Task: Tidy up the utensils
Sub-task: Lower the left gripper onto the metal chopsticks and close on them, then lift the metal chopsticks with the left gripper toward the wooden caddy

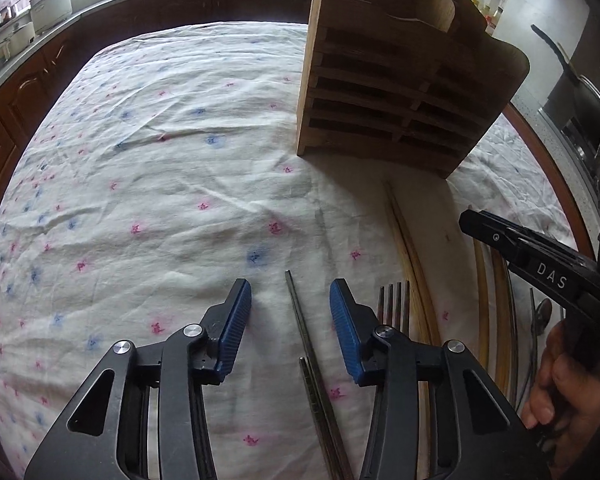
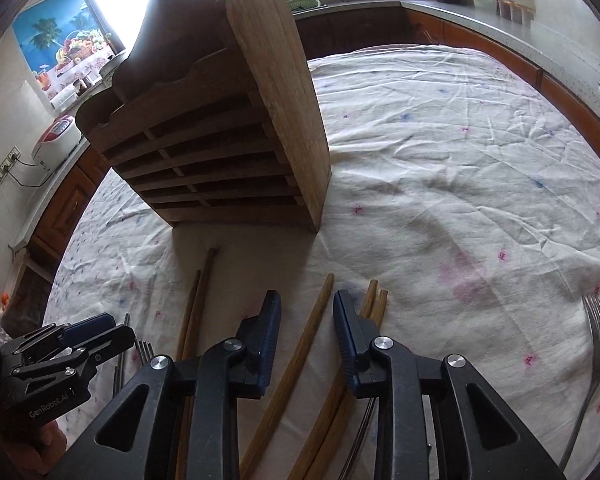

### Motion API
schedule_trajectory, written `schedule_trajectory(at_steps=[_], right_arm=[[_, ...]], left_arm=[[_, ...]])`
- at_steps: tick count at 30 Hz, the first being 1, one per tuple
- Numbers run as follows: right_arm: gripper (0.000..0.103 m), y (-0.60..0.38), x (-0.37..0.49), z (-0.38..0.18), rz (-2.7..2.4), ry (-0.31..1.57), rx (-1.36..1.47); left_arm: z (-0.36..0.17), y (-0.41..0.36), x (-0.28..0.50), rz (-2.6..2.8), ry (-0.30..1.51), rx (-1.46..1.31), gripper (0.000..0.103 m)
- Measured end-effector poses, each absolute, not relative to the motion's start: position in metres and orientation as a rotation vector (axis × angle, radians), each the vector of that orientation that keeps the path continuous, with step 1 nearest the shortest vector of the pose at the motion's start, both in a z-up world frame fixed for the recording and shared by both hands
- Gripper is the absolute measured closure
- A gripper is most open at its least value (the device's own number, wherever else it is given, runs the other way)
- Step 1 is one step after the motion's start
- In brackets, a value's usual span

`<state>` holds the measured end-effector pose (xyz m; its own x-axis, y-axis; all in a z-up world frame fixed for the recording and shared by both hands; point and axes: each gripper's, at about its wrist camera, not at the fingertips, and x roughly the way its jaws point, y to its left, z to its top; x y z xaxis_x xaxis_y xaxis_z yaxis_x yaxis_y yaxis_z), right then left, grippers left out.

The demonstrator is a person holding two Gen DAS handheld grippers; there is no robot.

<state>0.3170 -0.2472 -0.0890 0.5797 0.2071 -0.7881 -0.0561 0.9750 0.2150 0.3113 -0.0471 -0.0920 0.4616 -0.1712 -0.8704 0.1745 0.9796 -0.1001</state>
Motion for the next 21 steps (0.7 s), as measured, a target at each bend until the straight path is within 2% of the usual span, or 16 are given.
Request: schedule_trajectory(at_steps=[1,2,3,5,7,13,21], right_arm=[[0.077,-0.246,0.319,-0.089,0.151,0.941,0.164],[0.078,-0.244,0.320,-0.089,0.146,0.941,0.154],[0.080,-0.241,0.320,-0.089,0.140,0.938,0.135],[0.090,-0.236,0.320,-0.090,0.116,0.929,0.083],[0.094,-0.237,0.319,-0.090,0.115,0.924,0.088],[0.097,-0.247,0.313,-0.084,0.159,0.916,0.207],[0.098,-0.250,0.283,-0.045,0.230,0.839,0.263]], left_arm=[[-0.092,-0.050,0.312,-0.210,1.068,0.018,0.063],[-0.093,-0.053,0.312,-0.211,1.064,0.030,0.067],[-0.093,-0.055,0.312,-0.210,1.059,0.042,0.072],[-0.094,-0.058,0.312,-0.206,1.052,0.059,0.091],[-0.094,-0.059,0.313,-0.217,1.052,0.054,0.097],[-0.088,-0.050,0.314,-0.248,1.057,-0.018,0.098],[-0.046,-0.033,0.278,-0.297,0.957,-0.075,0.099]])
